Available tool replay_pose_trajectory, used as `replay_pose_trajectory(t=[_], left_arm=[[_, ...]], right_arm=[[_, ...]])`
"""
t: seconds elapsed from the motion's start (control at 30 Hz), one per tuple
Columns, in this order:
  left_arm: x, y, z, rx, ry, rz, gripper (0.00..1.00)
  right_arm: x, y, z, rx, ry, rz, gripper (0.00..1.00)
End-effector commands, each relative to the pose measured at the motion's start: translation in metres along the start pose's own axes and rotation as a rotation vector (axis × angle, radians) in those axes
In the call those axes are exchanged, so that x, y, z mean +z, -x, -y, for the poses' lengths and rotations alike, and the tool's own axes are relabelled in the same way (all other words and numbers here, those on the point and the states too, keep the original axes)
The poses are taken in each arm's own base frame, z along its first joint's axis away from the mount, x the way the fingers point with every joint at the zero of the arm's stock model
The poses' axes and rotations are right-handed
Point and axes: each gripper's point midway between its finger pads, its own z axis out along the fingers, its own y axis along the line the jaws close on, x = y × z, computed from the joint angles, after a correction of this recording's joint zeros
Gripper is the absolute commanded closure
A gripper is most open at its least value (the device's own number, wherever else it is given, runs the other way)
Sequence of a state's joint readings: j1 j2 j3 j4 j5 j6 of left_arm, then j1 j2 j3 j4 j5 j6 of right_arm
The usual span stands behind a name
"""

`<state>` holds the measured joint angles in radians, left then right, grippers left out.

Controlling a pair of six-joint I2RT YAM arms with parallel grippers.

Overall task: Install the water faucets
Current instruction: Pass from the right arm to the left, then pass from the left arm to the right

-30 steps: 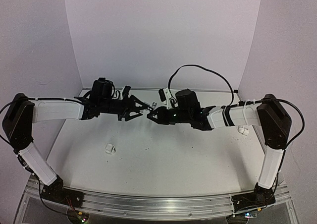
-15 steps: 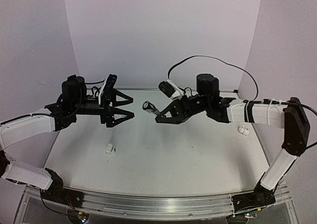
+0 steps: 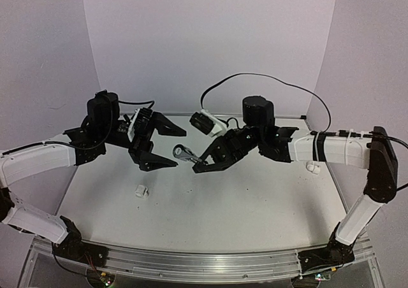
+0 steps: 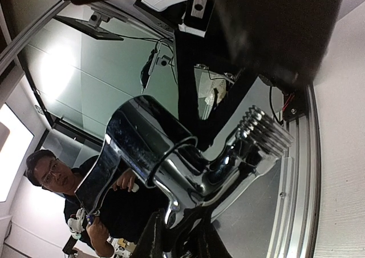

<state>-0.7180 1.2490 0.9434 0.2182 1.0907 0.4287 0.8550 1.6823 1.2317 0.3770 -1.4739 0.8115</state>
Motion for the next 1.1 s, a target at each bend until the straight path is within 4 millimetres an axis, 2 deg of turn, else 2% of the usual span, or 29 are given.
replay_pose_trajectory(t=[0.0,0.1,0.2,0.27,0.33,0.43,0.47,0.5,0.53,0.6,0.63,0.67,0.77,0.87,0.97,1.07], left_arm=[[0.005,0.012,0.009,0.062,-0.060,0.041,0.24],[0.009,0.013,0.011,0.064,-0.061,0.040,0.32],[0.013,0.010,0.009,0.063,-0.050,0.031,0.47],[0.014,0.008,0.007,0.067,-0.037,0.024,0.51],[0.013,0.007,0.007,0.083,-0.027,0.019,0.59],[0.012,0.008,0.002,0.101,0.010,0.007,0.76],[0.011,0.009,0.001,0.112,0.024,0.004,0.85],[0.009,0.010,0.001,0.116,0.036,0.001,0.95],[0.008,0.010,-0.004,0.104,0.072,-0.011,0.99],[0.003,0.015,-0.015,0.059,0.153,-0.025,1.00],[0.001,0.017,-0.020,0.003,0.190,-0.027,1.00],[-0.001,0.018,-0.025,-0.049,0.226,-0.029,1.00],[-0.005,0.022,-0.032,-0.186,0.275,-0.012,1.00],[-0.005,0.022,-0.038,-0.323,0.295,0.005,1.00],[-0.005,0.017,-0.044,-0.448,0.323,0.013,1.00],[-0.004,0.013,-0.043,-0.502,0.321,0.015,1.00]], right_arm=[[0.003,-0.003,-0.037,-0.107,0.117,-0.117,1.00],[0.005,-0.001,-0.038,-0.104,0.119,-0.120,1.00],[0.009,-0.002,-0.041,-0.113,0.129,-0.133,1.00],[0.011,-0.003,-0.042,-0.114,0.132,-0.136,1.00],[0.013,-0.004,-0.043,-0.115,0.134,-0.139,1.00],[0.014,-0.003,-0.043,-0.119,0.131,-0.134,1.00],[0.014,-0.001,-0.042,-0.124,0.126,-0.127,1.00],[0.014,0.001,-0.042,-0.129,0.120,-0.117,0.96],[0.013,0.005,-0.040,-0.131,0.101,-0.093,0.81],[0.003,0.014,-0.032,-0.157,0.039,-0.014,0.50],[-0.004,0.019,-0.024,-0.180,-0.014,0.037,0.40],[-0.011,0.021,-0.014,-0.182,-0.084,0.087,0.33],[-0.035,0.021,0.017,-0.344,-0.367,0.203,0.19],[-0.047,0.017,0.033,-0.488,-0.547,0.230,0.16],[-0.049,0.030,0.027,-0.586,-0.620,0.301,0.15],[-0.052,0.050,0.019,-0.608,-0.628,0.392,0.16]])
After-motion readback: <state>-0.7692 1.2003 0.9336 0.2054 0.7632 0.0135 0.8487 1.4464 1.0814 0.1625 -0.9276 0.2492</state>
